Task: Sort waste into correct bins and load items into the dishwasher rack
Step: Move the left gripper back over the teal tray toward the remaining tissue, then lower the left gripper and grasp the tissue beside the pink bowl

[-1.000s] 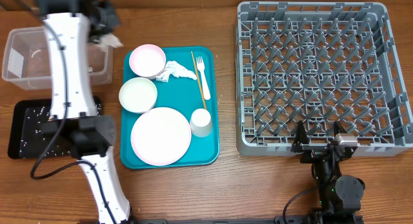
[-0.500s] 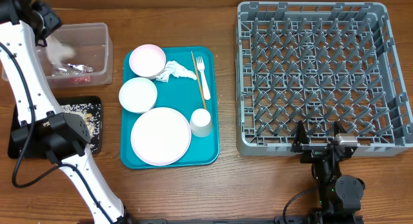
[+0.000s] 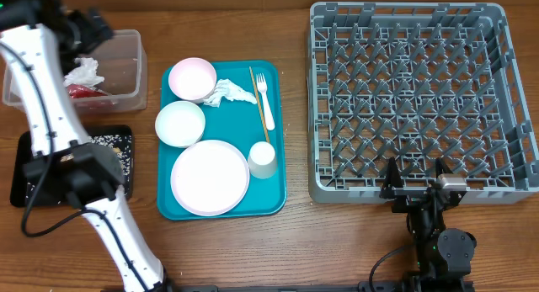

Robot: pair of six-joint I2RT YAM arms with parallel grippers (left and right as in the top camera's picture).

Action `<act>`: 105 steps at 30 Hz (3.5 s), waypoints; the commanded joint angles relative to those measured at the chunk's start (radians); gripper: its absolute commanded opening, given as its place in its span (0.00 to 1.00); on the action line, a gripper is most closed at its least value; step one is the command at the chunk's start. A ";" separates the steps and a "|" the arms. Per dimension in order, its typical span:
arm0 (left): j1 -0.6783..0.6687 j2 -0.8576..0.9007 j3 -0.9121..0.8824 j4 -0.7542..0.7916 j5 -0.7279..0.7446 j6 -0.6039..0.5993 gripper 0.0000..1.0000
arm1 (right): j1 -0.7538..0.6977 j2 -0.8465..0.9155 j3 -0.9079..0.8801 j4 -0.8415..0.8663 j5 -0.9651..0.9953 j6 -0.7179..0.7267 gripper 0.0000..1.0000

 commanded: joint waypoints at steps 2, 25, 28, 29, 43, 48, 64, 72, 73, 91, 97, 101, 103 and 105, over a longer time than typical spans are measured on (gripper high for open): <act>-0.194 -0.010 0.014 -0.018 0.066 0.082 1.00 | 0.006 -0.008 -0.010 0.006 0.013 0.003 1.00; -0.643 -0.009 -0.085 -0.133 -0.126 -0.865 1.00 | 0.006 -0.008 -0.010 0.006 0.014 0.004 1.00; -0.643 -0.009 -0.085 -0.103 -0.091 -0.901 0.94 | 0.006 -0.008 -0.010 0.006 0.013 0.003 1.00; -0.643 -0.009 -0.085 -0.101 -0.096 -0.903 1.00 | 0.006 -0.008 -0.010 0.006 0.014 0.003 1.00; -0.641 -0.009 -0.287 -0.020 -0.186 -1.426 1.00 | 0.006 -0.008 -0.010 0.006 0.014 0.004 1.00; -0.640 -0.009 -0.354 0.072 -0.236 -1.445 1.00 | 0.006 -0.008 -0.010 0.006 0.013 0.004 1.00; -0.621 -0.009 -0.570 0.262 -0.349 -1.493 1.00 | 0.006 -0.008 -0.010 0.006 0.014 0.003 1.00; -0.621 -0.008 -0.620 0.364 -0.359 -1.429 0.98 | 0.006 -0.008 -0.010 0.006 0.013 0.003 1.00; -0.621 -0.008 -0.629 0.383 -0.358 -1.411 0.97 | 0.006 -0.008 -0.010 0.006 0.014 0.003 1.00; -0.615 -0.008 -0.685 0.431 -0.364 -1.403 0.74 | 0.006 -0.008 -0.010 0.006 0.014 0.004 1.00; -0.616 -0.008 -0.699 0.445 -0.357 -1.403 0.74 | 0.006 -0.008 -0.010 0.006 0.014 0.003 1.00; -0.613 -0.008 -0.702 0.445 -0.362 -1.403 0.72 | 0.006 -0.008 -0.010 0.006 0.013 0.003 1.00; -0.611 -0.008 -0.702 0.445 -0.360 -1.402 0.68 | 0.006 -0.008 -0.010 0.006 0.014 0.003 1.00; -0.611 -0.008 -0.702 0.445 -0.359 -1.394 0.65 | 0.006 -0.008 -0.010 0.006 0.013 0.003 1.00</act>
